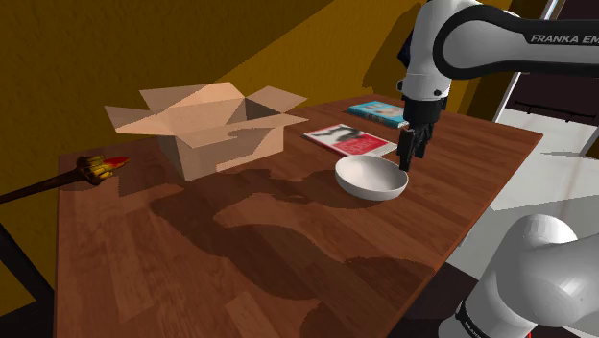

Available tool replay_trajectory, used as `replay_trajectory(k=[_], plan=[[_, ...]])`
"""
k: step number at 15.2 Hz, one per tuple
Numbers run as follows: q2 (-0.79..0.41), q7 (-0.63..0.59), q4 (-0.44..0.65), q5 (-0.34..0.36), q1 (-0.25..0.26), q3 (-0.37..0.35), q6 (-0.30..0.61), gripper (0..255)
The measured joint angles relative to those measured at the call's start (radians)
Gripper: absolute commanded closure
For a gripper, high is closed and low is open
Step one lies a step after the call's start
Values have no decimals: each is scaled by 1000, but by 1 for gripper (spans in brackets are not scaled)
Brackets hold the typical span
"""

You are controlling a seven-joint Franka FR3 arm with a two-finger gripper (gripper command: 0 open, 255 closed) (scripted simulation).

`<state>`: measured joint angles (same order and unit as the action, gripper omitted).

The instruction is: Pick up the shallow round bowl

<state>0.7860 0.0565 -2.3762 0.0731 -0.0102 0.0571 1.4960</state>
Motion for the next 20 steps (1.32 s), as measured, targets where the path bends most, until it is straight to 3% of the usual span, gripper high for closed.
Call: replay_trajectory(k=[9, 16, 17, 20], plan=[[-220, -17, 126, -60, -56, 127, 100, 0], [-232, -13, 52, -62, -62, 140, 186, 0], [-233, -12, 48, -61, -62, 141, 191, 255], [-233, -11, 43, -61, -63, 142, 196, 255]])
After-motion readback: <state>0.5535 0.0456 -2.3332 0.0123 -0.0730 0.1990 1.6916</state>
